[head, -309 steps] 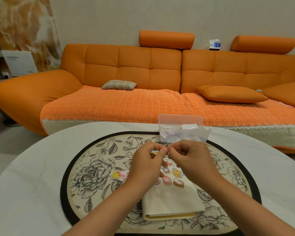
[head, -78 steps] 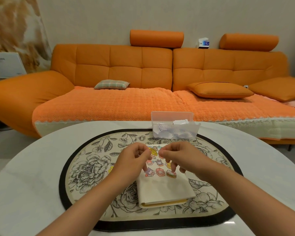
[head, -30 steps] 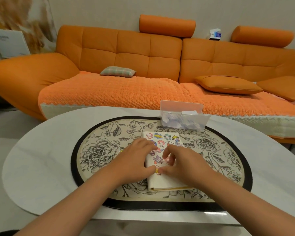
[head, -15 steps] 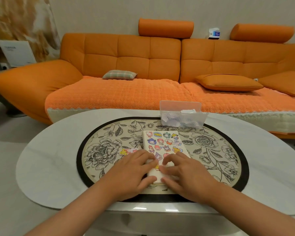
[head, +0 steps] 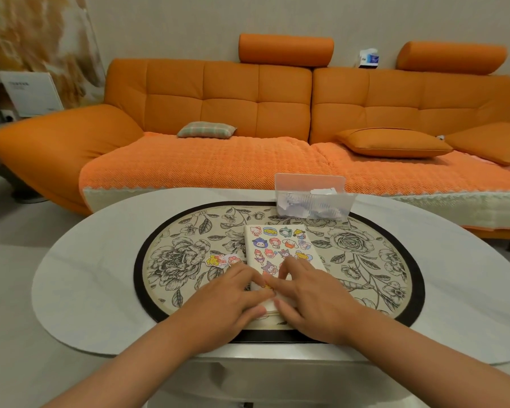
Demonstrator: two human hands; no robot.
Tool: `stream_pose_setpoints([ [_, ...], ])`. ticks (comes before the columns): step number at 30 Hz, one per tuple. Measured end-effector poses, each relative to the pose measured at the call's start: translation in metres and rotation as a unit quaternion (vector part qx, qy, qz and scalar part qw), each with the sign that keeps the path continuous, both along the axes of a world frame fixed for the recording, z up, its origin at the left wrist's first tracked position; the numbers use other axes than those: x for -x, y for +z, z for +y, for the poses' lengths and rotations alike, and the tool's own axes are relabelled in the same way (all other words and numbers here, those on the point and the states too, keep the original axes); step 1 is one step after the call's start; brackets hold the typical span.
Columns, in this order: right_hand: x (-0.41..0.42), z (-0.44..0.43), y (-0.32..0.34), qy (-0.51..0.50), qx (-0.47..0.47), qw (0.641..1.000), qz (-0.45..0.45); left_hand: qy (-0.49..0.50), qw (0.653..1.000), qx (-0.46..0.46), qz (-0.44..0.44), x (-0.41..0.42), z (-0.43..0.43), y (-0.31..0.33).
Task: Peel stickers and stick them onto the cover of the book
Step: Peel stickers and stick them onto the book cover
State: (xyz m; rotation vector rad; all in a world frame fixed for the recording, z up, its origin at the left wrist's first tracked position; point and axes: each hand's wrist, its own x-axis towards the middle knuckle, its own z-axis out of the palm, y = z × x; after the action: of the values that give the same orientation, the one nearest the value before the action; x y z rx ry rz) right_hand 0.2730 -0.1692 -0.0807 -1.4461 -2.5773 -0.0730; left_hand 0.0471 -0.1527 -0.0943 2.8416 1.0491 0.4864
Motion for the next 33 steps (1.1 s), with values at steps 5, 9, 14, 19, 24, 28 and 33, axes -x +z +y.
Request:
stream_pose_setpoints([
  [5,-0.005,-0.002,-0.004,0.003,-0.022,0.999,0.035,0.032,0.999,-0.017,0.000,-0.002,0.000,0.003],
  [9,-0.009,-0.003,-0.006,0.018,-0.055,0.997,0.045,0.066,0.997,-0.040,0.021,-0.004,0.001,0.000],
  [14,-0.015,-0.002,-0.004,0.025,-0.069,0.996,0.043,0.092,0.994,-0.014,0.064,-0.008,0.001,0.002],
  [19,-0.009,0.006,0.011,-0.017,0.000,0.996,0.088,0.078,0.994,0.077,0.009,-0.003,0.009,0.013],
  [24,0.007,0.032,0.030,-0.052,0.011,0.994,0.093,0.129,0.981,0.081,-0.120,0.016,0.029,0.024],
  [28,0.029,0.055,0.034,-0.049,0.030,0.994,0.095,0.209,0.970,0.038,-0.120,0.036,0.051,0.029],
  [33,0.049,0.074,0.025,-0.053,0.037,0.995,0.080,0.237,0.967,0.089,-0.030,0.045,0.067,0.025],
])
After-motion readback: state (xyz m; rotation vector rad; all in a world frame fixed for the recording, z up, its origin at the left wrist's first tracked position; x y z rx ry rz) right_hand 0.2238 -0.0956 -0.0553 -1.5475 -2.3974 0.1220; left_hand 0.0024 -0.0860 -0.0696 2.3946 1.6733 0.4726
